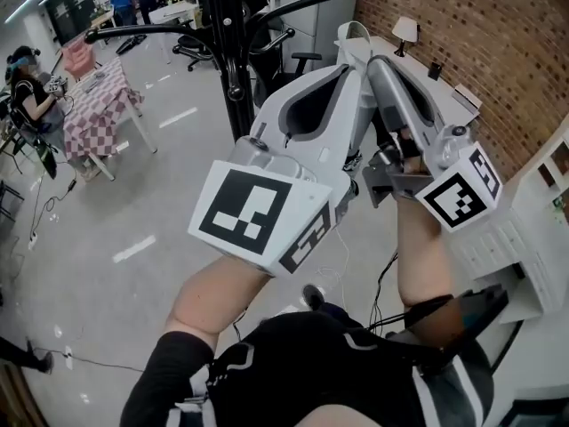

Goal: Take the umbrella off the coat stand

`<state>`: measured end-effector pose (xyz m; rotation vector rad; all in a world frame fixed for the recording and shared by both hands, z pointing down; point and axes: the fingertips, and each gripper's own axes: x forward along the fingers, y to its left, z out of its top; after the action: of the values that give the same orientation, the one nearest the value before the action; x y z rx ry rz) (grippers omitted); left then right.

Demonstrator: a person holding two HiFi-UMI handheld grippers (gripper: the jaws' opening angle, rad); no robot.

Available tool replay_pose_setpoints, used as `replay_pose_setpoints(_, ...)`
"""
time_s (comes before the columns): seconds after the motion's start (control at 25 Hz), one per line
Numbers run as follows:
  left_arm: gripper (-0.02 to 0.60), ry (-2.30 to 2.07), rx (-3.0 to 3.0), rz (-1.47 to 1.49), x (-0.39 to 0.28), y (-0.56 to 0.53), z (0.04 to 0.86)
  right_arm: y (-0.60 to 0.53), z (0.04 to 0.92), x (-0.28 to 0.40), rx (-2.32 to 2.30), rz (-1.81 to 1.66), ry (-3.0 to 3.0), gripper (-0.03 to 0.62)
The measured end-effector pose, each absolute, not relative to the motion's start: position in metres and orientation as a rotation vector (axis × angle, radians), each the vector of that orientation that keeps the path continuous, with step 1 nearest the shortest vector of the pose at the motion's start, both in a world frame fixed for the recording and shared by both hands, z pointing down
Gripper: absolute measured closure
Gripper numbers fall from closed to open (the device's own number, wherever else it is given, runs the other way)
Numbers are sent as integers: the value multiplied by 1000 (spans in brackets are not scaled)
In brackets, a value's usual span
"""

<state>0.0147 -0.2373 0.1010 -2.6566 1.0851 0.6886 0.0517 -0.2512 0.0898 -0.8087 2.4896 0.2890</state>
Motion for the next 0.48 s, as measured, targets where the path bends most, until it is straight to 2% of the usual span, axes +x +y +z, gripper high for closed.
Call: replay_pose_setpoints(0.48,569,1196,-2611,609,-14,-211,138,-226,130,22,-617,191,2574,586)
